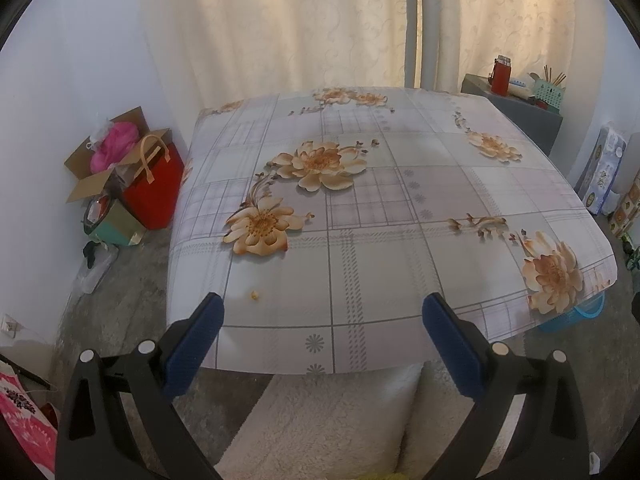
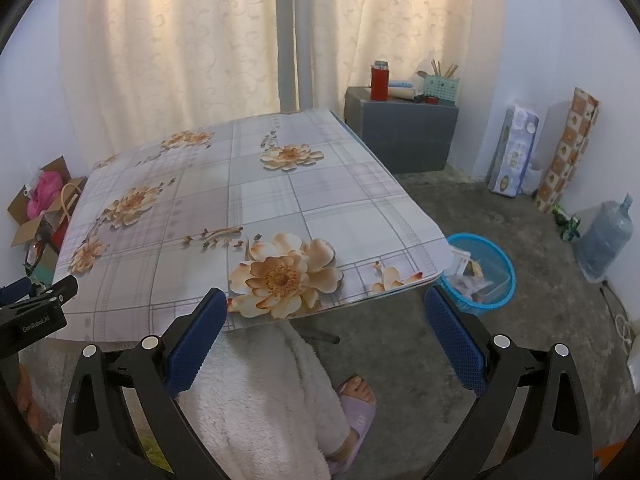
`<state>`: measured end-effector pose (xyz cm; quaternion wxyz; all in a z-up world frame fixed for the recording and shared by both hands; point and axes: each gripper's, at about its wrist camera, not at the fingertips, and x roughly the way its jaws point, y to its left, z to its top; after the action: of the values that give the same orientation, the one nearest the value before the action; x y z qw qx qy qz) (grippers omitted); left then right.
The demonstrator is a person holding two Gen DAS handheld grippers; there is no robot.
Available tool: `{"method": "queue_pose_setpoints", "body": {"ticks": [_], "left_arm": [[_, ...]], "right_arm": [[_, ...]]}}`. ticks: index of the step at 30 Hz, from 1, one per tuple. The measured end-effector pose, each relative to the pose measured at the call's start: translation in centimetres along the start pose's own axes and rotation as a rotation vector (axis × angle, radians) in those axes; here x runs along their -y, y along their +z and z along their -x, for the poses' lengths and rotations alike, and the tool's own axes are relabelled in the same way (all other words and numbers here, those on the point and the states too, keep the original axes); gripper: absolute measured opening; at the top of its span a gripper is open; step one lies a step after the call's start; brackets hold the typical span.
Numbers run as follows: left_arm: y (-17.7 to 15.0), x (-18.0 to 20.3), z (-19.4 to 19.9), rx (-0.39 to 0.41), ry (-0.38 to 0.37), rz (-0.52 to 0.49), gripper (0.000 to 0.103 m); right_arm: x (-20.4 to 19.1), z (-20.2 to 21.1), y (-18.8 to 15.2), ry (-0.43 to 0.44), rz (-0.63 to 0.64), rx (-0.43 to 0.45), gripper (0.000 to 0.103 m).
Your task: Collect trash
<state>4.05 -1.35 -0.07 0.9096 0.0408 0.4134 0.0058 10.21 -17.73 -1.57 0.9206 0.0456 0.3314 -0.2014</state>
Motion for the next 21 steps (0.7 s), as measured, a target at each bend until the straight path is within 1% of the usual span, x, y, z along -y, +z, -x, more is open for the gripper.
{"method": "queue_pose_setpoints", "body": {"ticks": [21], "left_arm": [[0.05, 0.05, -0.16, 0.0, -0.001, 0.0, 0.097]], "right_arm": [[-0.1, -0.14, -0.06, 0.002, -0.001, 0.001, 0.095]]}}
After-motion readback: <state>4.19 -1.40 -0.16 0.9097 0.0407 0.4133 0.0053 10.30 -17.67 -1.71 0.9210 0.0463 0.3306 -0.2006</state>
